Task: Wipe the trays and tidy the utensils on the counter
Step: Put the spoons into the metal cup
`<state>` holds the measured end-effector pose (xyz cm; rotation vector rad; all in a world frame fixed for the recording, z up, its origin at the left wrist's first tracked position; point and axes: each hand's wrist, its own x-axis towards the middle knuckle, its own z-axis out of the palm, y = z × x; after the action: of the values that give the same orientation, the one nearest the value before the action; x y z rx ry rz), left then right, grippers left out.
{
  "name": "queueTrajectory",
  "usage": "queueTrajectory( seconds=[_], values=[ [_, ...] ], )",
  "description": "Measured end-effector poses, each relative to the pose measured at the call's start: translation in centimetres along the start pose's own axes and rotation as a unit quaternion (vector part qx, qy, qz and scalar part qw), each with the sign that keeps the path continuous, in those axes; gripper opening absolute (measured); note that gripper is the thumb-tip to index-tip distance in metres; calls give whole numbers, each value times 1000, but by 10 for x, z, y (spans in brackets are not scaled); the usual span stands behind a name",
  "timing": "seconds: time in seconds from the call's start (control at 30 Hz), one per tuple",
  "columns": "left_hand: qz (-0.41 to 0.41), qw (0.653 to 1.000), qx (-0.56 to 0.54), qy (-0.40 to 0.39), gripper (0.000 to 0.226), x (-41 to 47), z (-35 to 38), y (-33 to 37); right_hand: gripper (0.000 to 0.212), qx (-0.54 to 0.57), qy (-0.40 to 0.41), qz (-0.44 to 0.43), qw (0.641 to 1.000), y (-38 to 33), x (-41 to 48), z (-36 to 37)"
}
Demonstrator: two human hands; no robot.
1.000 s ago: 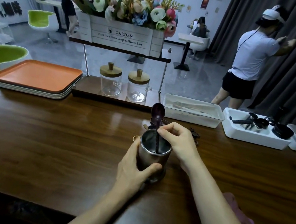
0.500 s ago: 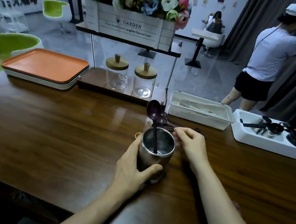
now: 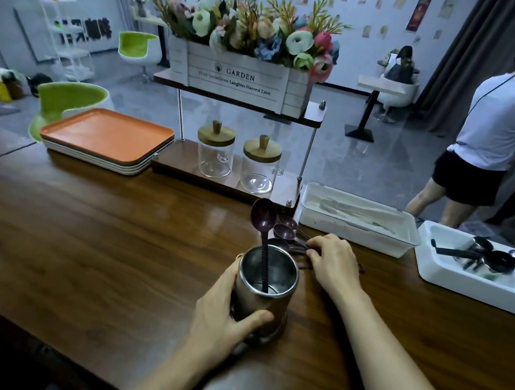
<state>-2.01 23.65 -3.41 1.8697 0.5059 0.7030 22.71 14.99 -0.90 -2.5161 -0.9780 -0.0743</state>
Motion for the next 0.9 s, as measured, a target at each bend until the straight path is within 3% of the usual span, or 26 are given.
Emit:
queueTrajectory(
  seconds=[0.4,0.63,0.8,0.9],
  values=[
    [-4,1000,14,-7,94,-2,-2,4,7,14,2,3,1000,1,-2,3],
    [-3,1000,17,-8,92,-1,-3,3,12,33,-64,13,997,1,-4,-3],
    [0,999,34,12,86,-1,-4,3,7,193,-58,61,978,-13,-6,-19],
    [-1,999,43,23,84,-1,-4,3,11,377,-27,75,923,-27,-10,-38]
  ],
)
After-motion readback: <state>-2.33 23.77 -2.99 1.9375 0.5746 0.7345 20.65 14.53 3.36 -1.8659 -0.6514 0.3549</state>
